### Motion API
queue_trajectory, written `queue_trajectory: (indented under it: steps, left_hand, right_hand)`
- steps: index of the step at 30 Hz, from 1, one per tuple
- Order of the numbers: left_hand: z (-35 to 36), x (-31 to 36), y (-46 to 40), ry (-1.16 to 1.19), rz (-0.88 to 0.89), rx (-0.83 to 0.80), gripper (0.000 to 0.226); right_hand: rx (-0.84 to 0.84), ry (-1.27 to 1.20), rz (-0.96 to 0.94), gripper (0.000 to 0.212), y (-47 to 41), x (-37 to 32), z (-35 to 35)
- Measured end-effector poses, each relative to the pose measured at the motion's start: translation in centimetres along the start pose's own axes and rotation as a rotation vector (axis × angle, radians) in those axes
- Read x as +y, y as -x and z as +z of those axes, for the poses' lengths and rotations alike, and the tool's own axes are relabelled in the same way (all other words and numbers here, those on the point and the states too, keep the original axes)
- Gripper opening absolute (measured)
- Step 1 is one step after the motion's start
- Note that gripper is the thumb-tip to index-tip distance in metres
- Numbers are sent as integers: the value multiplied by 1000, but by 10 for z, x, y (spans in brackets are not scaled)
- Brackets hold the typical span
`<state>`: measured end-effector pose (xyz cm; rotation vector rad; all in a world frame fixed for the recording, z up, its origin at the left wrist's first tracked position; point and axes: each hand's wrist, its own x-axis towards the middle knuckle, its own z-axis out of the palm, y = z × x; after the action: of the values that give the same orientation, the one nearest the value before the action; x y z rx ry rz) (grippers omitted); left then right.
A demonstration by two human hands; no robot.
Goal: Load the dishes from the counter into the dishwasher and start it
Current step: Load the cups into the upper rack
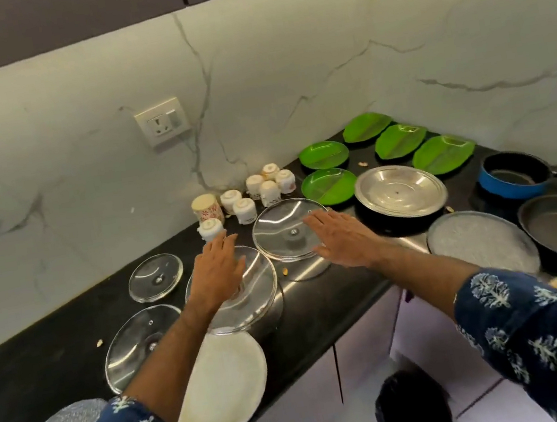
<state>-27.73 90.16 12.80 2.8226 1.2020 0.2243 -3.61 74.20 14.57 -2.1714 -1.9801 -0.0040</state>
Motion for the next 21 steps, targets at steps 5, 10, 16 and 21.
queue_trajectory:
  steps: [5, 10, 16, 21]
  left_hand:
    - [11, -41, -50, -9, -112, -56, 58]
    - [29, -85, -105, 22, -181, -103, 56]
    - [61, -126, -165, 98, -210, -208, 69]
    - [80, -142, -194, 4, -155, -269, 71]
  right_hand:
    - [-74, -37, 0, 59, -69, 11, 15]
    - [-95, -57, 26, 59, -125, 14, 46]
    - [-133, -90, 67, 62, -191, 9, 81]
    - [-131, -99, 78, 56, -252, 5, 106]
